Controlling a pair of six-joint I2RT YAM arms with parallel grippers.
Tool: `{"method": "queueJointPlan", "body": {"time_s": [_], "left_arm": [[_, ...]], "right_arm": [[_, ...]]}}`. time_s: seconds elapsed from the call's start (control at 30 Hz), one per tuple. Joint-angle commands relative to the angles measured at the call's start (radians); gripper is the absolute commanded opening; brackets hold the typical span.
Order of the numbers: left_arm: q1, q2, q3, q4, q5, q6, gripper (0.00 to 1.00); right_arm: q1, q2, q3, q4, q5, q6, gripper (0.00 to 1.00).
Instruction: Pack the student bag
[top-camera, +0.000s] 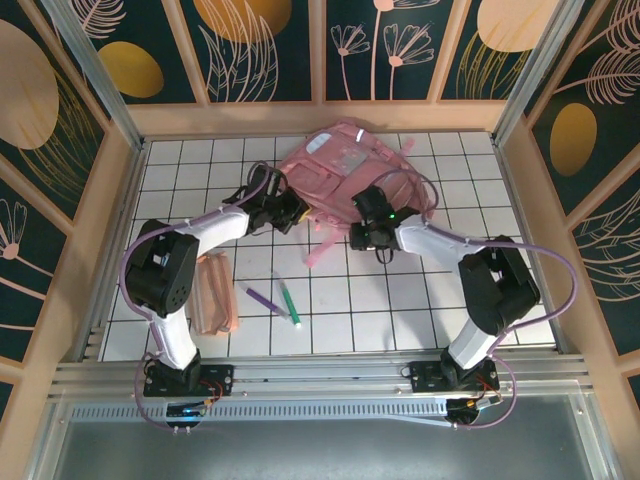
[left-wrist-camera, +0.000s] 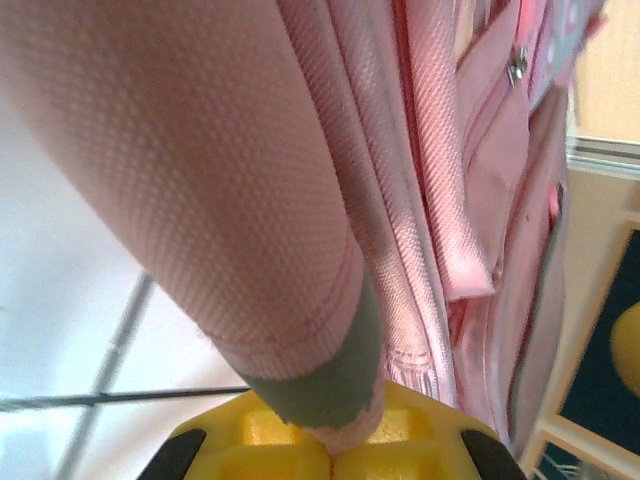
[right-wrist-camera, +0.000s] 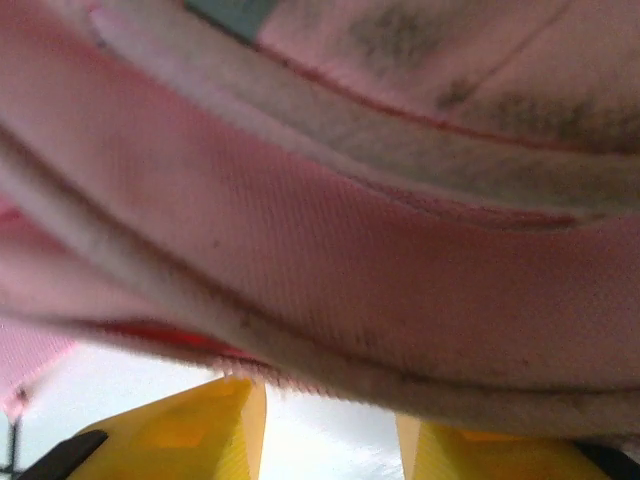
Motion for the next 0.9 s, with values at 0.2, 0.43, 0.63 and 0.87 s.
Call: {"method": "queueJointPlan", "body": {"time_s": [0.2, 0.43, 0.63, 0.87], "left_arm": [[-0.085, -0.054, 0.032, 0.063, -0.01, -0.27, 0.0], [-0.097, -0.056, 0.029, 0.081, 0.023, -0.312, 0.0], [-0.105, -0.073, 0.031, 0.099, 0.032, -0.334, 0.0], [-0.105, -0.072, 0.027, 0.114, 0.082, -0.356, 0.0]], "right_arm": [[0.143, -0.177, -0.018, 0.057, -0.093, 0.095, 0.45], [0.195, -0.085, 0.011, 0.078, 0.211, 0.333, 0.49], [0.23, 0.006, 0.068, 0.148, 0.279, 0.401, 0.49], [0.269, 0.111, 0.114, 0.208, 0.41, 0.404, 0.49]]}}
